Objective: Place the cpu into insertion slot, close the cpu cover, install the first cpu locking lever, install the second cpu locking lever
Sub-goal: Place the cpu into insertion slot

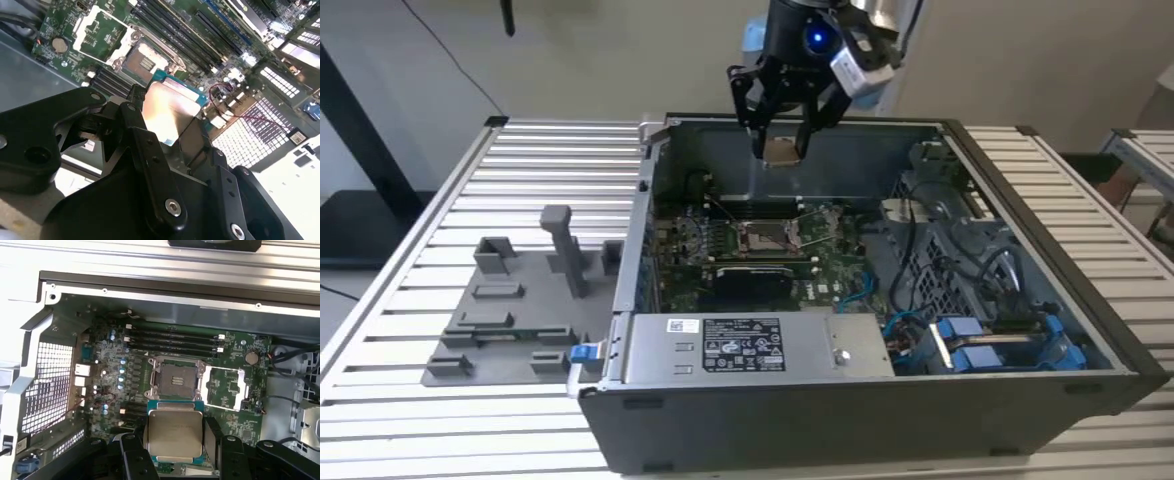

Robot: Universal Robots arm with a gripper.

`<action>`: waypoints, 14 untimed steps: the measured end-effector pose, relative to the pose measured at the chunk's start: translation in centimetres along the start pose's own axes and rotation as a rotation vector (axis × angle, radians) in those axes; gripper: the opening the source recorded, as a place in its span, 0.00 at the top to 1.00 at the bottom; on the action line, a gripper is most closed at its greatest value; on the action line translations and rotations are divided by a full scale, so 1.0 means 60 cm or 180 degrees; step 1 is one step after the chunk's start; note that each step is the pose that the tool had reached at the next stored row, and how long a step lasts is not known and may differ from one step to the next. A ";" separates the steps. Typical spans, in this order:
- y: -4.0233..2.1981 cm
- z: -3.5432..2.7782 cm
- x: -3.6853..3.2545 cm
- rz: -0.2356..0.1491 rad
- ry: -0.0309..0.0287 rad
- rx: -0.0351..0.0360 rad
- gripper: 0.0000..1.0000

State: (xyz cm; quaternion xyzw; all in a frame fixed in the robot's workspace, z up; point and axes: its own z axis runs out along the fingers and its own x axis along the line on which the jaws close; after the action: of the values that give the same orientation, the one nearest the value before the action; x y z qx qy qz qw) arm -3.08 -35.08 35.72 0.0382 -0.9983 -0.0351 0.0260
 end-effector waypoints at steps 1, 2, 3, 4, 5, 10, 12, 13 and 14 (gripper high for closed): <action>0.000 0.000 0.000 0.0017 -0.0001 -0.0001 0.45; 0.000 0.001 0.000 0.0035 -0.0002 -0.0002 0.45; 0.000 0.001 0.000 0.0051 -0.0003 -0.0002 0.45; 0.000 0.001 0.000 0.0066 -0.0004 -0.0003 0.45; 0.000 0.001 0.000 0.0080 -0.0005 -0.0004 0.45; 0.000 0.002 0.000 0.0146 -0.0010 -0.0007 0.45; 0.000 0.003 0.000 0.0162 -0.0011 -0.0008 0.45; 0.000 0.002 0.000 0.0162 -0.0011 -0.0008 0.45; 0.000 0.002 0.000 0.0163 -0.0011 -0.0008 0.45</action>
State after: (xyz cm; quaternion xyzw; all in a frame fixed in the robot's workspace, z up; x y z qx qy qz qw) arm -3.08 -35.08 35.57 0.0126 -0.9990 -0.0357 0.0253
